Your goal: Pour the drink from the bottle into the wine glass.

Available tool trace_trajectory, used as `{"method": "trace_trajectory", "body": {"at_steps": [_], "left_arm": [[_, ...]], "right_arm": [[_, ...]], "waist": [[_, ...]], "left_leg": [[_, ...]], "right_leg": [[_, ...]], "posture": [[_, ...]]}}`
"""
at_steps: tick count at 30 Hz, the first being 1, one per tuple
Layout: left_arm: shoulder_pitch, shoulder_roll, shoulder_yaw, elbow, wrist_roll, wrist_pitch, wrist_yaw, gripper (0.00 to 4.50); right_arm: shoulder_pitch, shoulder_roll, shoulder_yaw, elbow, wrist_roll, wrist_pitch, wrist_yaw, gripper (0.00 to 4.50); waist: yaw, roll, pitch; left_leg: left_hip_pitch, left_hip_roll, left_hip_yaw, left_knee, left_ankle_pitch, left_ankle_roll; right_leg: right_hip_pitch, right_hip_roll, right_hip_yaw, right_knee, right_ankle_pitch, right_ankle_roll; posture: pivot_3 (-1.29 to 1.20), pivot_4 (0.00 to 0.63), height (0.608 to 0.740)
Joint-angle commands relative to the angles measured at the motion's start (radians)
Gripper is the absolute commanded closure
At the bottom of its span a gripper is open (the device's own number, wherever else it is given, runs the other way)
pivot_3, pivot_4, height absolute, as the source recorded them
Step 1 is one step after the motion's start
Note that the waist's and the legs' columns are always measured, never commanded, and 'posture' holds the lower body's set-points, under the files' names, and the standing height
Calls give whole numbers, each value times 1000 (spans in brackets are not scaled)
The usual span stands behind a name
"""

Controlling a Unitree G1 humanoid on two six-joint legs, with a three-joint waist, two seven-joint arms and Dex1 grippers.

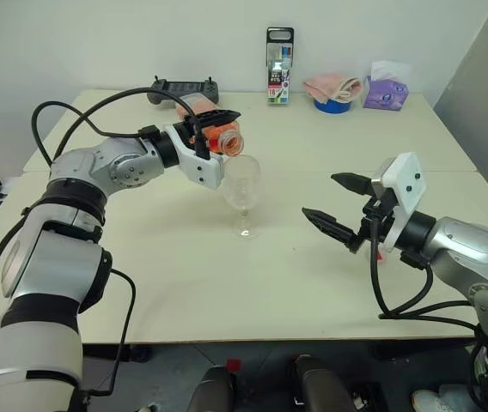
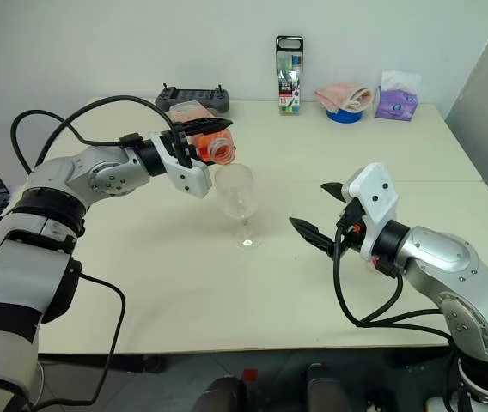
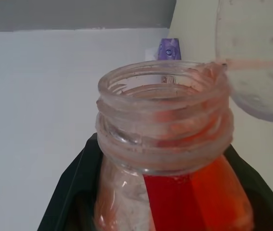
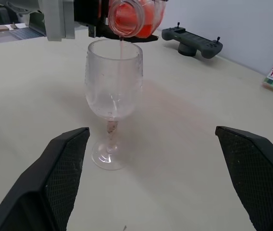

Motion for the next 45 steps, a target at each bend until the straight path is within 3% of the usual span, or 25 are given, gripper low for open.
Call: {"method": "trace_trajectory", "body": {"at_steps": [1,13,45], "left_arm": [[-50,21,-4,-2,7,2,45,2368],[-78,30,-53,11,63,9,120,2368],[-90,36,-78,19,67,15,127,2368]], "right_arm": [[-18,-10,-1,-18,-5,-20,8,0],[-35,-15,0,-16,1,-13,21,0],[-48,1,41,-38,12,-7,25,0]], "waist": [[0,0,0],[0,0,0],[0,0,0]], "left_leg": [[0,0,0,1,0,0],[1,0,1,11,0,0],[1,0,0,11,0,0]], "right_leg": [[0,0,0,0,0,0],[0,0,1,11,-3,6],[0,0,1,11,-3,5]], "posture": [[0,150,740],[0,150,740],[0,150,740]]}}
